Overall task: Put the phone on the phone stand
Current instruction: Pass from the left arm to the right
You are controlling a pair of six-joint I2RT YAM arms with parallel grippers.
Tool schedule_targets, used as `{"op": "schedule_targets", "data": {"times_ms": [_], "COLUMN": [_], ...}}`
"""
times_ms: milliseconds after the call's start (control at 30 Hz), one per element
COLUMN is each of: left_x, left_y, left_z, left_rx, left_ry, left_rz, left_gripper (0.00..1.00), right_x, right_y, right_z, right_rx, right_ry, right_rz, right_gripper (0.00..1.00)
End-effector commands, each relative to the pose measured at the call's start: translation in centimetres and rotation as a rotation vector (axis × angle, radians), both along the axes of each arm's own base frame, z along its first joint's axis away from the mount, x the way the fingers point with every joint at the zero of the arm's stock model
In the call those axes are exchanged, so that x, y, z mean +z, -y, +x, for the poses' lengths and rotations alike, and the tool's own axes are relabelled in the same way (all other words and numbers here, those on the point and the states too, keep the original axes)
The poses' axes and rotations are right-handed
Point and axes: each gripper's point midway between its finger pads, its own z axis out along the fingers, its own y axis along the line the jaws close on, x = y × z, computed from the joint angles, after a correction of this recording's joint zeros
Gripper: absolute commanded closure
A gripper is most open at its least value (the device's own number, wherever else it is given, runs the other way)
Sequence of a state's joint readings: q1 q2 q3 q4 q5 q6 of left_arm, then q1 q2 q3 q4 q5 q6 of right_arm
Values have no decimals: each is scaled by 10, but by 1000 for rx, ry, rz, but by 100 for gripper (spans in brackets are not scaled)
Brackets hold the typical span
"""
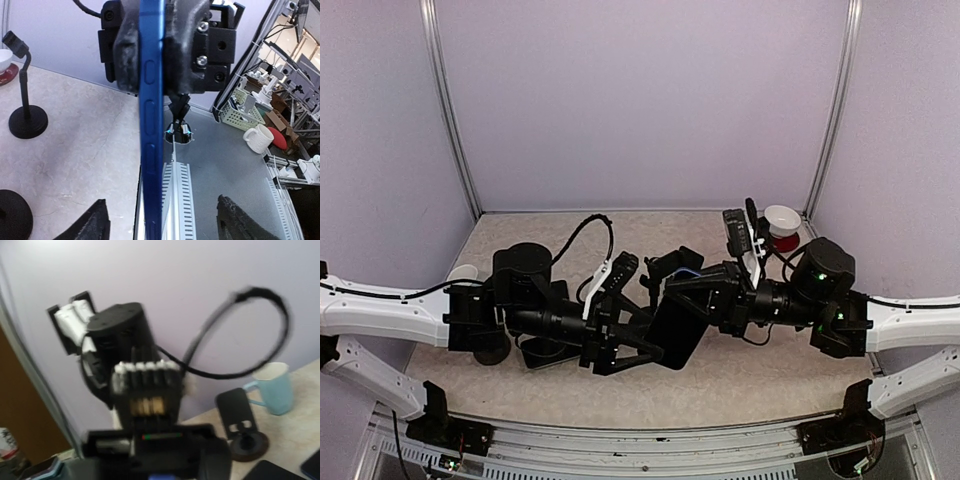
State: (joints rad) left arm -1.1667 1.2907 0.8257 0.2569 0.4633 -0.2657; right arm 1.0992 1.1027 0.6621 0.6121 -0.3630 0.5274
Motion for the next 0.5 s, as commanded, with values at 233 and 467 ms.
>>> {"op": "schedule_targets", "data": {"times_ms": [233,467], "left_x": [32,24], "left_y": [-27,-39], "left_z": [28,65], "left_rx": [208,365], "left_ry": [89,57], "left_rz": [-67,-37], "left_gripper": [1,1], "right_x": [10,0], "right_y": [44,57], "right_z": [36,40], "right_rx": [-283,-337], "right_ry": [69,109], "right_rz": [-106,-189], "right_gripper": [100,100]}}
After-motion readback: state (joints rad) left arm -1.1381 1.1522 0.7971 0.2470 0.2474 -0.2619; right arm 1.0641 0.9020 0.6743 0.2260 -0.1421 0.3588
